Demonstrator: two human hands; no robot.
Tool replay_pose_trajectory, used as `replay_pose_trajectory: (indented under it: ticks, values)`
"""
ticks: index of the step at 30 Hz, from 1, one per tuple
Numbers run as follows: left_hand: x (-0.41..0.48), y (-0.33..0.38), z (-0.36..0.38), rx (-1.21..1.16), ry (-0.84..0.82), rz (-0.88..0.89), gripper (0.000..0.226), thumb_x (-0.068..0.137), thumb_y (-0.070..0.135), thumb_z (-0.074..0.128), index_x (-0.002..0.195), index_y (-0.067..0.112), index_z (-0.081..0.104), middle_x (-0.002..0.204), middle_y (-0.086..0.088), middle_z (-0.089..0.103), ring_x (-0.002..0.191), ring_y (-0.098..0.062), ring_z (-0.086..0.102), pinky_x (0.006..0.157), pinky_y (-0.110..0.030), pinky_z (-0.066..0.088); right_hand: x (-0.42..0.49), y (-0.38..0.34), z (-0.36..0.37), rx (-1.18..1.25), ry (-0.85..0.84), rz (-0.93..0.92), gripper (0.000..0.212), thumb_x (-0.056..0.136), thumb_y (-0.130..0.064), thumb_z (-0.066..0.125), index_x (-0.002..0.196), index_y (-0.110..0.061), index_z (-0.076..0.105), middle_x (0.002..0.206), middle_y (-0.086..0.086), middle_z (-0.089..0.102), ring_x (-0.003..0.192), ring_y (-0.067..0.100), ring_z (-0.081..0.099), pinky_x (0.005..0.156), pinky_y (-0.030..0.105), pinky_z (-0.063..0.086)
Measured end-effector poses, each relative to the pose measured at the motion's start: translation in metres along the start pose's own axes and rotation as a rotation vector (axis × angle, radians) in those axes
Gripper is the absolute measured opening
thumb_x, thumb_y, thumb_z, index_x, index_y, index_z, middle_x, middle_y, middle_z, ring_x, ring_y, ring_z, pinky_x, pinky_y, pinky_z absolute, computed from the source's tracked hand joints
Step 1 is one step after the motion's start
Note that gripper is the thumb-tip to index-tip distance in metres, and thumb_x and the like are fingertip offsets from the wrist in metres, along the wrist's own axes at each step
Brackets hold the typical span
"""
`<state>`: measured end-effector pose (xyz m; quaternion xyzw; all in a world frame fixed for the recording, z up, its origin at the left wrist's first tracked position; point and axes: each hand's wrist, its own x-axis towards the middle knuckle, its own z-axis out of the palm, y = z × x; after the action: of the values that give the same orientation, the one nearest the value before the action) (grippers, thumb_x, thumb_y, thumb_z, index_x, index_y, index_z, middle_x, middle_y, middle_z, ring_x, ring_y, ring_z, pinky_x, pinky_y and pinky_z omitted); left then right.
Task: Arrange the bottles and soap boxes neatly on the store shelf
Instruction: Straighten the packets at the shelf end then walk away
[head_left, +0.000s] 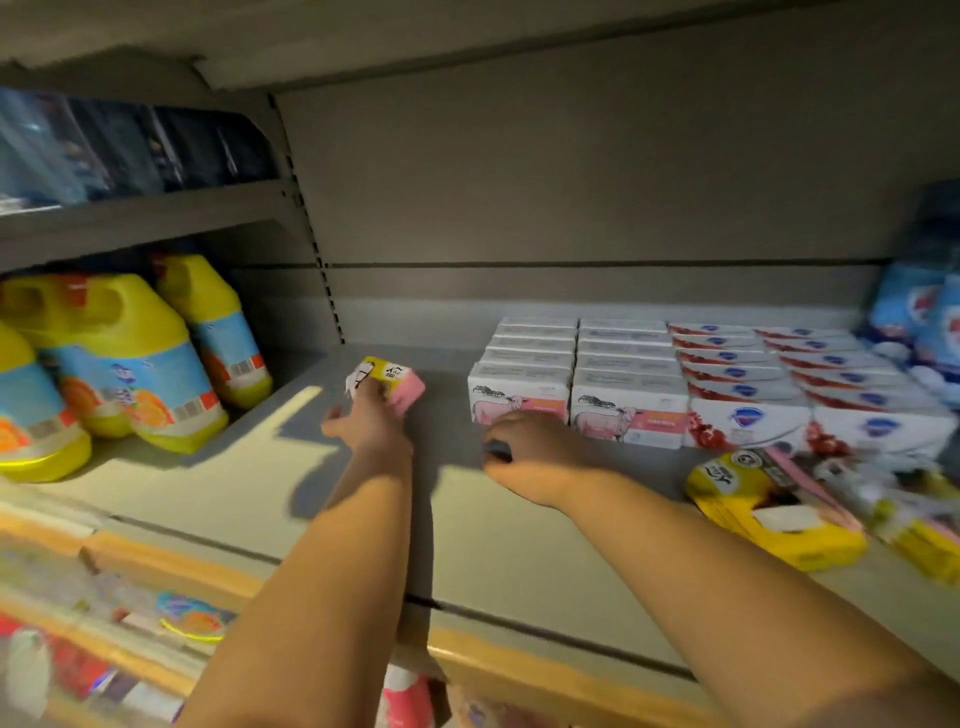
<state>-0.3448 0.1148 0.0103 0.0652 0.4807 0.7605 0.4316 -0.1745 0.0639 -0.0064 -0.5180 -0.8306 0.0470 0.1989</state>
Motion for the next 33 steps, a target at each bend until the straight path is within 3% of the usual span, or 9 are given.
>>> replay_pose_trajectory:
  ticks: [3, 5, 8, 13, 19, 23, 28, 30, 33]
  values:
    - [-0.037, 0.003, -0.018, -0.058, -0.187, -0.093, 0.003, 0.092, 0.018, 0.054, 0.092, 0.015, 0.052, 0.077, 0.0, 0.052, 0.05, -0.006, 0.053, 0.041, -0.015, 0.04, -0.013, -0.004, -0.006, 0.002, 0.02, 0.065, 0.023, 0.087, -0.019, 0.048, 0.099, -0.01, 0.065, 0.11, 0.008, 0.061, 0.102, 0.026, 0.054, 0.081, 0.03, 0.045]
    - [-0.055, 0.006, -0.025, -0.17, -0.245, -0.189, 0.013, 0.092, 0.014, 0.055, 0.079, 0.014, 0.053, 0.063, -0.001, 0.059, 0.037, -0.005, 0.054, 0.037, -0.015, 0.039, -0.026, -0.004, -0.007, 0.085, 0.034, 0.096, 0.025, 0.089, -0.017, 0.049, 0.109, -0.011, 0.064, 0.117, 0.009, 0.059, 0.107, 0.026, 0.053, 0.084, 0.027, 0.041]
    - [-0.082, 0.007, -0.035, -0.268, -0.401, -0.307, 0.004, 0.091, 0.014, 0.058, 0.089, 0.01, 0.057, 0.061, -0.004, 0.069, 0.053, -0.012, 0.068, 0.059, -0.024, 0.054, -0.056, -0.003, -0.014, 0.258, 0.015, 0.153, 0.031, 0.09, -0.021, 0.051, 0.12, -0.018, 0.061, 0.126, 0.003, 0.058, 0.111, 0.019, 0.055, 0.088, 0.022, 0.039]
    - [-0.132, -0.009, -0.031, -0.222, -0.653, -0.44, 0.009, 0.091, 0.013, 0.055, 0.098, 0.008, 0.059, 0.094, -0.008, 0.063, 0.088, -0.017, 0.062, 0.098, -0.029, 0.047, -0.113, 0.009, -0.041, 0.169, 0.159, 0.161, 0.03, 0.088, -0.019, 0.054, 0.117, -0.018, 0.063, 0.12, 0.003, 0.061, 0.108, 0.02, 0.056, 0.091, 0.03, 0.046]
    - [-0.217, -0.035, -0.016, 0.209, -1.006, -0.643, 0.013, 0.092, 0.008, 0.051, 0.097, 0.0, 0.059, 0.077, -0.015, 0.071, 0.065, -0.024, 0.071, 0.05, -0.032, 0.058, -0.178, 0.037, -0.093, 0.209, 0.425, 0.292, 0.027, 0.087, -0.015, 0.057, 0.113, -0.018, 0.065, 0.109, 0.0, 0.064, 0.094, 0.011, 0.055, 0.077, 0.02, 0.04]
    - [-0.27, -0.06, -0.007, 0.35, -1.132, -0.616, 0.012, 0.092, 0.01, 0.052, 0.1, 0.003, 0.058, 0.083, -0.012, 0.07, 0.067, -0.02, 0.068, 0.047, -0.023, 0.046, -0.234, 0.071, -0.123, 0.319, 0.591, 0.526, 0.018, 0.086, -0.015, 0.06, 0.102, -0.019, 0.068, 0.095, -0.004, 0.063, 0.087, 0.009, 0.056, 0.07, 0.018, 0.039]
    - [-0.332, -0.104, -0.014, 0.539, -1.193, -0.431, 0.025, 0.087, 0.0, 0.059, 0.111, 0.002, 0.06, 0.1, -0.015, 0.069, 0.081, -0.025, 0.068, 0.075, -0.04, 0.055, -0.305, 0.118, -0.14, 0.284, 0.644, 0.746, 0.022, 0.084, -0.014, 0.06, 0.104, -0.013, 0.068, 0.1, 0.002, 0.068, 0.094, 0.018, 0.062, 0.082, 0.027, 0.046]
    - [-0.349, -0.119, -0.018, 0.57, -1.189, -0.386, 0.033, 0.086, -0.002, 0.061, 0.119, -0.001, 0.057, 0.111, -0.019, 0.066, 0.088, -0.029, 0.066, 0.08, -0.042, 0.055, -0.322, 0.131, -0.144, 0.24, 0.624, 0.833, 0.025, 0.081, -0.018, 0.06, 0.106, -0.018, 0.068, 0.102, 0.001, 0.066, 0.094, 0.018, 0.06, 0.081, 0.023, 0.043]
    - [-0.358, -0.126, -0.012, 0.561, -1.16, -0.392, 0.029, 0.086, 0.0, 0.062, 0.114, 0.002, 0.058, 0.111, -0.018, 0.066, 0.09, -0.03, 0.066, 0.081, -0.045, 0.055, -0.336, 0.149, -0.15, 0.175, 0.589, 0.941, 0.03, 0.081, -0.03, 0.058, 0.11, -0.023, 0.066, 0.118, 0.005, 0.062, 0.104, 0.024, 0.058, 0.094, 0.036, 0.047]
